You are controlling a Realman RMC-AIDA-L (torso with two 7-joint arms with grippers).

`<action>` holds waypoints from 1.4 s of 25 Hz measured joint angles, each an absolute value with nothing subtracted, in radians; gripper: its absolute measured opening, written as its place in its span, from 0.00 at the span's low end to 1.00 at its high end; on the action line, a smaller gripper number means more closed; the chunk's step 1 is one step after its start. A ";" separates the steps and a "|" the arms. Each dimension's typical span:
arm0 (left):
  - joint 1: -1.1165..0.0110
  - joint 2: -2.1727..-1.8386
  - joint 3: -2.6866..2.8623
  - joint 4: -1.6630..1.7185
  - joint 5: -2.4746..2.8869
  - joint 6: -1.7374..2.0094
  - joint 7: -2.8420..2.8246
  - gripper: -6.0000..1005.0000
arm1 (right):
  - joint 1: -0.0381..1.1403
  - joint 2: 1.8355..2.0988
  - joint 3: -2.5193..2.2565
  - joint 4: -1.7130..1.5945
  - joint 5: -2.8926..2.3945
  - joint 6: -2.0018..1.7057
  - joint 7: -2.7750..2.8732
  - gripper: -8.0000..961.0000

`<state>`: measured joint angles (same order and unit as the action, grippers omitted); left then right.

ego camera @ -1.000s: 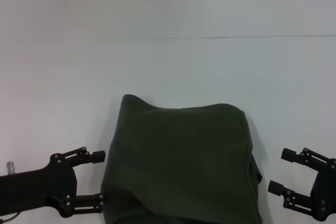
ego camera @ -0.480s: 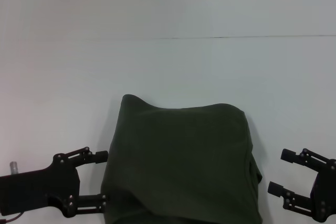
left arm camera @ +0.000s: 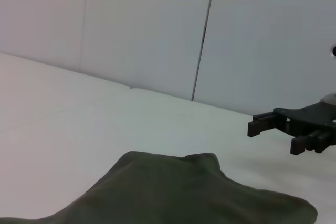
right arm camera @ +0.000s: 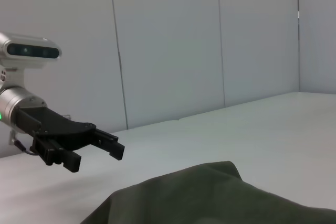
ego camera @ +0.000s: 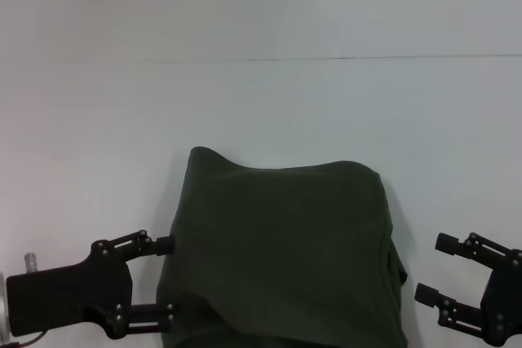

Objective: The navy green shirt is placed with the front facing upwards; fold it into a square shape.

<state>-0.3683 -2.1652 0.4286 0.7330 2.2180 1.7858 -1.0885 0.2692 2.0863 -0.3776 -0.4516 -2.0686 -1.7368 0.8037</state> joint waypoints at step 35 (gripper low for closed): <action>-0.355 -2.162 0.408 0.719 2.205 1.778 -1.093 0.87 | 0.256 2.088 -0.367 -0.399 -2.068 -1.726 0.756 0.84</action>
